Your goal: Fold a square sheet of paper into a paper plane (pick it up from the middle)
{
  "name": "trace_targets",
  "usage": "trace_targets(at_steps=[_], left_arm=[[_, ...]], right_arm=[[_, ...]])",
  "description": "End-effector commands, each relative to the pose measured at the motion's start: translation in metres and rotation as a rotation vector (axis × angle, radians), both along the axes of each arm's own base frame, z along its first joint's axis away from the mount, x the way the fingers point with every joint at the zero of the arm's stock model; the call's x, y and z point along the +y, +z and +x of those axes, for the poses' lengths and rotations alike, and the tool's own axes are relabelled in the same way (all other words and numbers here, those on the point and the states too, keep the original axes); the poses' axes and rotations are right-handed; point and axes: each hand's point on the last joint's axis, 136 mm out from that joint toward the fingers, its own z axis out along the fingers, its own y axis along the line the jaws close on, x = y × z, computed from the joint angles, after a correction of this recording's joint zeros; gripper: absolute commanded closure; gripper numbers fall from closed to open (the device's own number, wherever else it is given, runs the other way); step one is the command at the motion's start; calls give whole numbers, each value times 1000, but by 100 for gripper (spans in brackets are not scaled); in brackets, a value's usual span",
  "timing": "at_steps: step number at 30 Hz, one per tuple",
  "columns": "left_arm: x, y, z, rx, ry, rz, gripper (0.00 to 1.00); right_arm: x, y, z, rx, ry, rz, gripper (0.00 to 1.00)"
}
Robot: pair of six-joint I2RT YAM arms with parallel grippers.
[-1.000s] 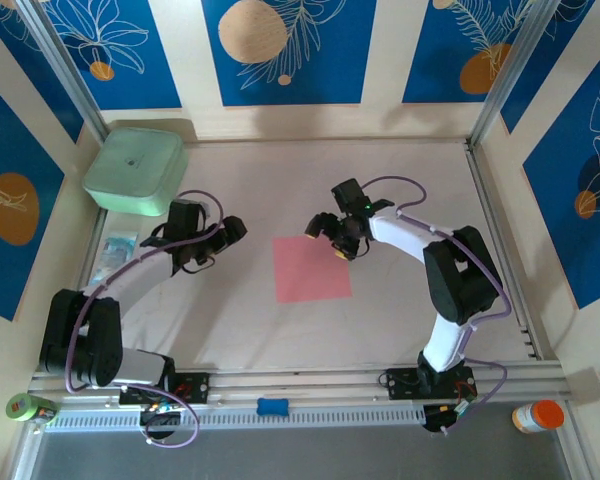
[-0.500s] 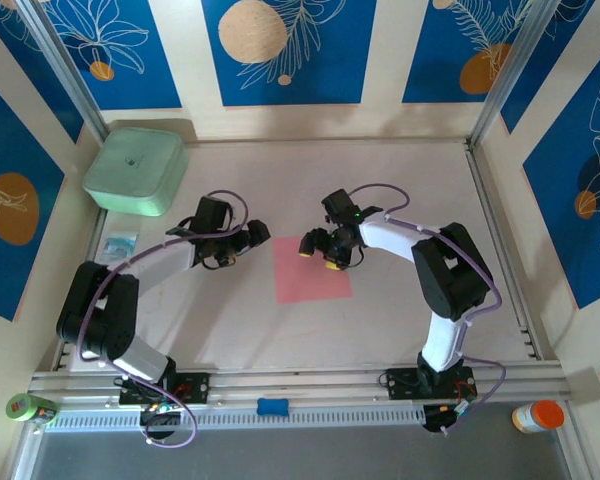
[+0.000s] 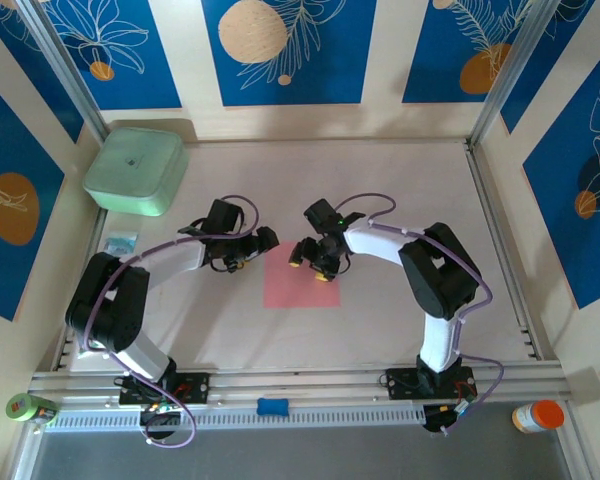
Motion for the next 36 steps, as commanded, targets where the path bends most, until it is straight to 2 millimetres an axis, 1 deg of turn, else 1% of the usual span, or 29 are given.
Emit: trace_targets(at_steps=[1, 3, 4, 6, 7, 8, 11, 13, 15, 17, 19, 21, 23, 29, 36], left_arm=[[-3, 3, 0, 14, -3, 31, 4], [-4, 4, -1, 17, -14, 50, 4], [-5, 4, -2, 19, -20, 65, 4], [-8, 4, -7, 29, -34, 103, 4], [-8, 3, -10, 38, -41, 134, 4], [-11, 2, -14, 45, -53, 164, 4], [-21, -3, -25, 72, -116, 264, 2], [-29, -7, -28, 88, -164, 319, 0], [-38, -12, -33, 101, -221, 376, 1], [-47, -16, -35, 107, -281, 426, 0], [-52, -20, -35, 115, -314, 465, 1], [-57, -25, -34, 127, -341, 493, 0], [-62, -29, -34, 140, -368, 520, 2], [-73, -37, -36, 159, -418, 588, 7], [-84, -41, -40, 172, -413, 600, 8]], right_arm=[[18, 10, 7, 24, -35, 83, 31], [16, 29, 17, -27, -38, 131, 31], [9, 41, 22, -66, -51, 144, 31], [-13, 59, 25, -139, -80, 141, 31], [-29, 63, 25, -169, -100, 122, 30], [-46, 65, 24, -190, -119, 95, 29], [-97, 60, 21, -216, -173, 31, 23], [-123, 54, 20, -219, -197, 6, 17], [-142, 52, 20, -226, -214, 0, 8], [-155, 52, 20, -234, -221, 16, 1], [-165, 50, 20, -234, -232, 19, 1], [-170, 49, 20, -236, -232, 17, 1], [-173, 48, 20, -238, -231, 10, 1], [-173, 41, 20, -214, -233, 4, 1], [-172, 40, 24, -209, -239, 5, 1]])
